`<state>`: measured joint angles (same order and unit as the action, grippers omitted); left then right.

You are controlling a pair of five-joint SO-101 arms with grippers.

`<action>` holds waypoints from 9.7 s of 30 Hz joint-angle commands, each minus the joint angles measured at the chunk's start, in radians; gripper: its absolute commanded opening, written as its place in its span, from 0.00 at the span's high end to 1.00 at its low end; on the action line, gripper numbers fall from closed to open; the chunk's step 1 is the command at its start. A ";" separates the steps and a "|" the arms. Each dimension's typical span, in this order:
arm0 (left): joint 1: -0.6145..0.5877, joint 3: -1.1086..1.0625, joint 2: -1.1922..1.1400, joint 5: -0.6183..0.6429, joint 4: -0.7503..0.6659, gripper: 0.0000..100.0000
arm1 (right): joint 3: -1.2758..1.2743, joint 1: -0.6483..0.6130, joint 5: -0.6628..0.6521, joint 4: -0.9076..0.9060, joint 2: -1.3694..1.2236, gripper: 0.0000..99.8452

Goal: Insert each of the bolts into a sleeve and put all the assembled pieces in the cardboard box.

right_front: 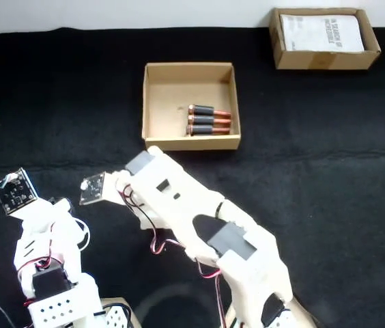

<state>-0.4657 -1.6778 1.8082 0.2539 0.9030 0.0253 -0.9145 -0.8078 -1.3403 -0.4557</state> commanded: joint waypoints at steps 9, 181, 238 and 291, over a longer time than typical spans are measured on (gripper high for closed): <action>-0.012 -0.016 0.012 -0.006 0.000 0.99 | 0.263 0.015 -0.017 -0.208 -0.025 0.83; 0.924 2.629 -2.735 -1.258 0.730 0.92 | -1.649 2.014 0.183 0.507 2.276 0.99; 0.946 2.973 -2.513 -0.845 0.865 0.99 | -1.693 1.616 0.054 0.567 2.269 0.99; 0.961 0.791 -0.740 -0.114 -0.532 0.99 | -1.412 0.397 0.850 0.538 2.278 0.99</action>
<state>0.4872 -0.8216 1.0441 0.1327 0.5271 -1.4400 -0.5094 0.0330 -0.8017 1.8151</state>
